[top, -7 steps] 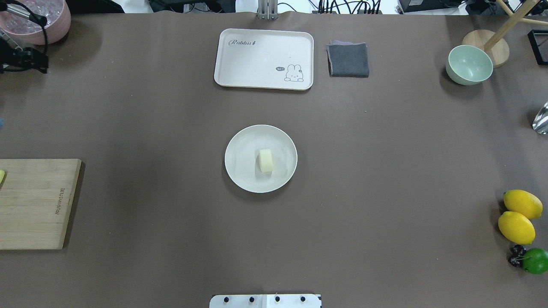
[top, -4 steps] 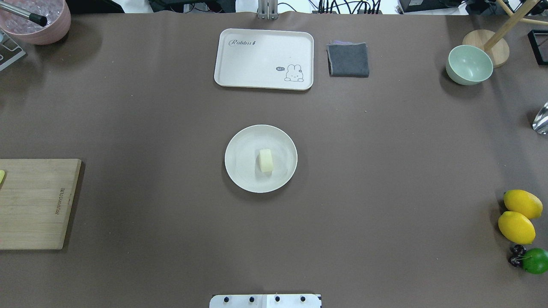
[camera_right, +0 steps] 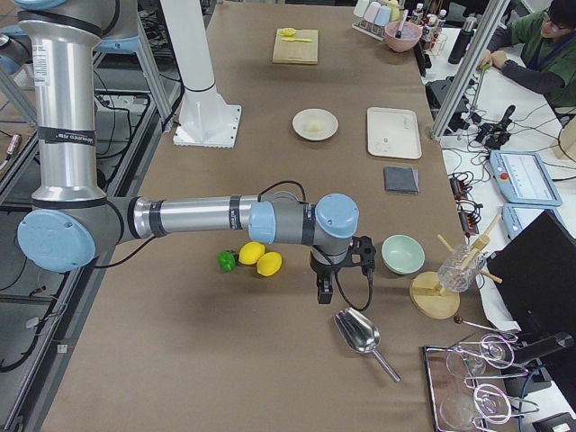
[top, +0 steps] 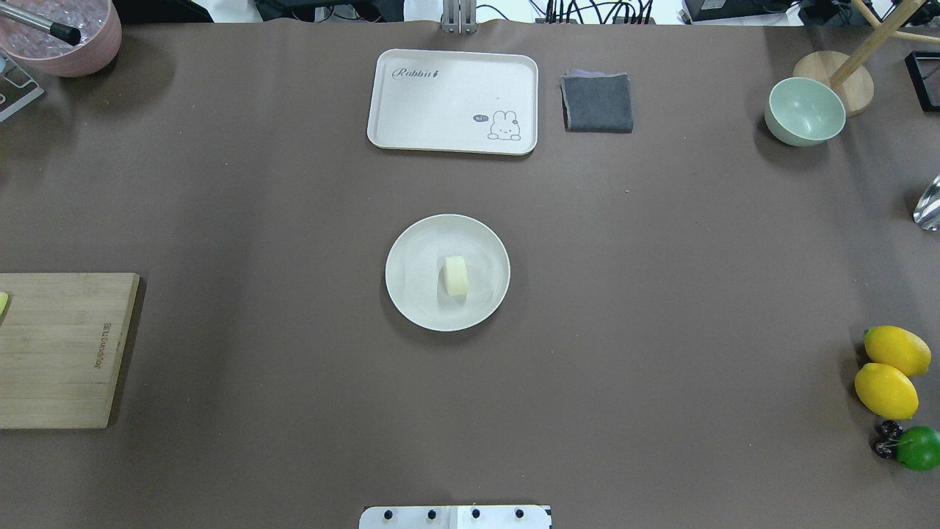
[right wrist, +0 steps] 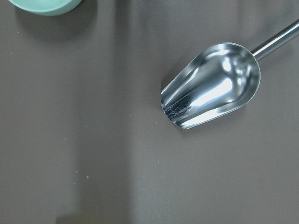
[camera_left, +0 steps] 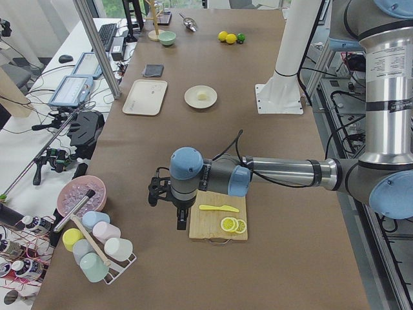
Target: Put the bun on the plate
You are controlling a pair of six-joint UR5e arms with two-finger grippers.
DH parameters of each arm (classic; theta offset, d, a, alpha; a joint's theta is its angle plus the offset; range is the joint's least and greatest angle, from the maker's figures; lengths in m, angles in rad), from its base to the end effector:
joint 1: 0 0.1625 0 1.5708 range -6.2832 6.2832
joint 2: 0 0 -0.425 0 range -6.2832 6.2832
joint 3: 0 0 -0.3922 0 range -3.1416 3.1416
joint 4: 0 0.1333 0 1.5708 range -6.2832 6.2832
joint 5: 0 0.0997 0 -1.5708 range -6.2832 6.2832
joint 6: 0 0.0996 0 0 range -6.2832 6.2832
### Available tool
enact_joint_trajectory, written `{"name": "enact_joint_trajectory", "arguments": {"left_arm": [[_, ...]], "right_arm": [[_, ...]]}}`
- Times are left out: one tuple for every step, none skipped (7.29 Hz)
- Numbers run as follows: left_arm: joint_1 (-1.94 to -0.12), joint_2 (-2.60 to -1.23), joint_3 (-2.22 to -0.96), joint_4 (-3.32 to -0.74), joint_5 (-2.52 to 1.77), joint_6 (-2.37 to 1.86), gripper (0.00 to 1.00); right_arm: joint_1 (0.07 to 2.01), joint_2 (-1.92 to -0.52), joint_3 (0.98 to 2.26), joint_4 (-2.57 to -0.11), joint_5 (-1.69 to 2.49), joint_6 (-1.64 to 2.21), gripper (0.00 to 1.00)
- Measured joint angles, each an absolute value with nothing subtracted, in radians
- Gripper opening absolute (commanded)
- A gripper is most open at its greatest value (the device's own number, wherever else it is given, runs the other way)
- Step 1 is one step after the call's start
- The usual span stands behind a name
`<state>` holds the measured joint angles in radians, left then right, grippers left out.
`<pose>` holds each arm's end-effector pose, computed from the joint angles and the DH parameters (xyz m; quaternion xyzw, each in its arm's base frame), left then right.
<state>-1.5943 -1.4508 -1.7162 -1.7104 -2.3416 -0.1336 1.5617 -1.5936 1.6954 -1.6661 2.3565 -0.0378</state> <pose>-0.0745 -0.4497 0.6286 0.0556 0.3783 -0.0416 0.9231 0.0585 -0.4812 0.6173 0.0085 -0.3827 -0.0229 0.9235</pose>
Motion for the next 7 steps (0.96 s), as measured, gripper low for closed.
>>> {"name": "enact_joint_trajectory", "arguments": {"left_arm": [[-1.6,-1.442,-1.716,-1.711,-2.342,-0.131,0.98],[-1.603,-1.441,-1.716,-1.711,-2.342,-0.131,0.98],[-1.604,-1.441,-1.715,-1.711,-2.341,-0.131,0.98],[-1.604,-1.441,-1.714,-1.711,-2.341,-0.131,0.98],[-1.604,-1.441,-1.713,-1.711,-2.341,-0.132,0.98],[-1.604,-1.441,-1.712,-1.711,-2.34,-0.132,0.98],[-1.604,-1.44,-1.711,-1.711,-2.34,-0.132,0.98]], "right_arm": [[1.562,-1.591,1.695,-1.666,2.357,-0.038,1.0],[1.562,-1.59,1.696,-1.666,2.357,-0.038,1.0],[1.562,-1.59,1.697,-1.666,2.356,-0.038,1.0],[1.562,-1.589,1.698,-1.666,2.355,-0.038,1.0],[1.562,-1.588,1.698,-1.666,2.356,-0.037,1.0],[1.562,-1.588,1.699,-1.666,2.356,-0.037,1.0],[1.562,-1.588,1.7,-1.666,2.357,-0.037,1.0]]}}
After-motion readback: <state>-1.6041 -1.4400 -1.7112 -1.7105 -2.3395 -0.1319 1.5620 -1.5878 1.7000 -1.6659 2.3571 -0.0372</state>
